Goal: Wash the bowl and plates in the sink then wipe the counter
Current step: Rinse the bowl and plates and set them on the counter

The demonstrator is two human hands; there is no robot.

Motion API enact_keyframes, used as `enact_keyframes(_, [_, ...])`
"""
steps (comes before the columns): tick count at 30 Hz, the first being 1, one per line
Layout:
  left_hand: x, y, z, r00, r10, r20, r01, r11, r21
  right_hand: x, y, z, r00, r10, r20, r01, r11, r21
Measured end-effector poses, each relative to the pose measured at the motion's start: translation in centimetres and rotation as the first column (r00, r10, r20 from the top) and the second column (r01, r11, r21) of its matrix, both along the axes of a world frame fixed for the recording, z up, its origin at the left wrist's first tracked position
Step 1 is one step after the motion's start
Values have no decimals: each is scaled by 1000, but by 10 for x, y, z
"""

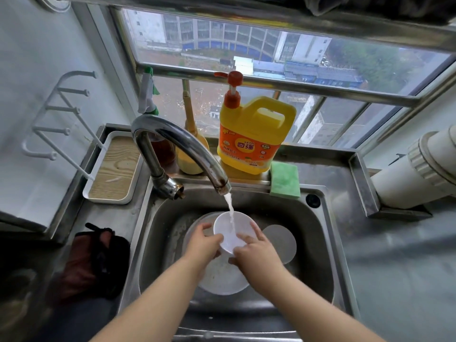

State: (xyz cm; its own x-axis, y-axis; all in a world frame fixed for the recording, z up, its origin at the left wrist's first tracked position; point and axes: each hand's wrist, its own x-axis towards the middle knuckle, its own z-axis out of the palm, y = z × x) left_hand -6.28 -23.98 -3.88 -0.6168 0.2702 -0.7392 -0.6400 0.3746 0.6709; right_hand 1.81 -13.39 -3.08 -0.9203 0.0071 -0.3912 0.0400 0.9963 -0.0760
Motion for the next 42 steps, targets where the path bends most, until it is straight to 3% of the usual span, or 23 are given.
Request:
enact_keyframes(2, [14, 6, -4, 991, 67, 114, -78, 993, 90, 5, -16, -5, 967, -247, -69, 233, 958, -164])
enact_keyframes(4, [16, 8, -3, 995, 36, 94, -45, 995, 92, 11, -25, 0, 926, -364, -98, 321, 897, -305])
enact_keyframes(6, [5, 1, 2, 999, -21, 33, 18, 997, 71, 20, -11, -9, 951, -209, -227, 137, 945, -298])
enact_keyframes(8, [-8, -9, 7, 990, -142, 20, 140, 988, 67, 26, 17, -16, 955, 7, -297, -33, 996, -80])
enact_keyframes(11, [-17, -14, 16, 962, -272, 36, 270, 962, 49, 16, 35, -7, 979, 121, -165, -99, 986, 137])
enact_keyframes(15, [-12, -4, 14, 977, -213, 13, 210, 971, 111, -2, 6, 7, 994, -34, 99, 40, 997, -59])
enact_keyframes(16, [-12, -5, 13, 979, -202, 15, 200, 975, 95, -1, 3, 6, 996, -1, 93, 12, 992, -126])
enact_keyframes(19, [-18, -18, 9, 969, -242, 39, 241, 970, 31, 22, 19, 0, 994, 112, -17, -112, 947, -301])
enact_keyframes(22, [-27, -27, 11, 936, -335, 106, 332, 942, 49, 33, 41, -6, 948, 233, -218, -248, 968, -44])
enact_keyframes(24, [-26, -24, 8, 939, -321, 121, 315, 947, 69, 28, 36, -1, 918, 198, -342, -236, 969, -71])
enact_keyframes(27, [-11, -14, 2, 965, -61, 254, 6, 977, 212, 13, 9, 14, 936, -128, -327, -20, 910, -414])
enact_keyframes(28, [-6, -11, 0, 951, 19, 308, -111, 953, 283, 10, 1, 16, 930, -261, -259, 101, 858, -503])
enact_keyframes(30, [2, -10, -1, 938, 75, 338, -194, 923, 334, 7, -9, 19, 845, -516, -140, 322, 700, -638])
enact_keyframes(32, [4, -12, -2, 950, 72, 304, -176, 927, 331, 5, -12, 22, 705, -707, 59, 478, 412, -776])
enact_keyframes(34, [1, -16, -1, 964, 70, 257, -155, 932, 328, -3, -10, 24, 535, -795, 287, 545, 64, -836])
enact_keyframes(37, [-6, -22, 5, 966, 104, 236, -180, 927, 329, -10, -5, 22, 340, -723, 601, 494, -407, -768])
enact_keyframes(39, [-10, -27, 7, 974, 114, 197, -177, 924, 340, -14, -2, 22, 281, -598, 750, 372, -653, -660])
enact_keyframes(42, [-15, -31, 10, 979, 110, 171, -171, 900, 400, -15, 4, 18, 237, -493, 837, 304, -781, -546])
